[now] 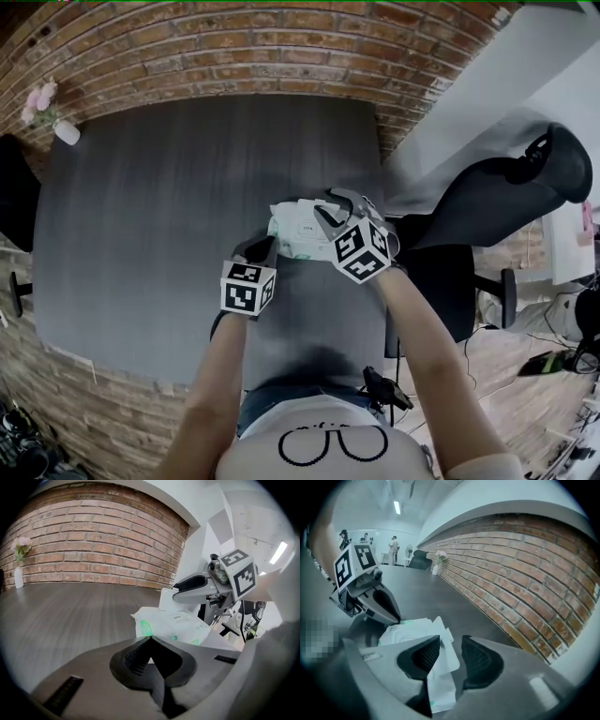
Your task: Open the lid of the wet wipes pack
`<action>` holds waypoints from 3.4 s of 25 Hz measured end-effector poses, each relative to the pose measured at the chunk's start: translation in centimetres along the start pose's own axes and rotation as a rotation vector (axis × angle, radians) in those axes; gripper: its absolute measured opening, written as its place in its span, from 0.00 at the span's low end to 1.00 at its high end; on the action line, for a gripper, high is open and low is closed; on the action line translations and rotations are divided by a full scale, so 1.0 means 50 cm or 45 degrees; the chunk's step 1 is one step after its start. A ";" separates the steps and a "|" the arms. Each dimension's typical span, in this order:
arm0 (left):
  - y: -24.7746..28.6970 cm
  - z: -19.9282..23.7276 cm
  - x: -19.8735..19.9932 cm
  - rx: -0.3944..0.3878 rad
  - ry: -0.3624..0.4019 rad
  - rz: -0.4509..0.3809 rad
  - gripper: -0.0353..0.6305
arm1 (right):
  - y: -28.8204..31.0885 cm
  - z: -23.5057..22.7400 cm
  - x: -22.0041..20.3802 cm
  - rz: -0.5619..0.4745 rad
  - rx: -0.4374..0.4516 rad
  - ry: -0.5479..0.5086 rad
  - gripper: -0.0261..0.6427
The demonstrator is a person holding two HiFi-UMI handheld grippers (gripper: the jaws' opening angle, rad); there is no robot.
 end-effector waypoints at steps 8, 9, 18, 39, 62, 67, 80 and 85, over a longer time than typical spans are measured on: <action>-0.002 0.007 0.001 -0.007 -0.014 -0.004 0.05 | 0.042 -0.006 -0.012 0.051 -0.003 0.002 0.27; -0.002 0.008 0.001 -0.006 -0.014 -0.004 0.05 | 0.047 -0.003 -0.014 0.057 -0.001 -0.010 0.27; -0.007 0.001 0.003 0.035 0.047 0.014 0.05 | 0.054 -0.005 -0.036 0.123 -0.026 0.076 0.27; -0.184 -0.051 0.056 0.026 0.108 -0.319 0.05 | -0.189 0.050 0.056 -0.138 -0.270 0.212 0.27; -0.407 -0.160 0.189 0.028 0.402 -0.761 0.05 | -0.448 0.136 0.166 -0.456 -0.554 0.395 0.04; -0.442 -0.180 0.215 0.036 0.507 -0.847 0.05 | -0.500 0.111 0.166 -0.491 -0.632 0.422 0.04; -0.470 -0.193 0.246 0.013 0.546 -0.927 0.05 | -0.531 0.109 0.181 -0.520 -0.669 0.397 0.04; -0.474 -0.194 0.250 0.019 0.554 -0.936 0.05 | -0.525 0.110 0.186 -0.506 -0.660 0.382 0.04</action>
Point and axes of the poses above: the fingertips, and each gripper's own axes: y forward along the fingers, z to its left, x out of its top, the point moved 9 cm from there along -y, backward along the fingers, and after that the axes turned 6 degrees about -y, right-handed, at the moved point
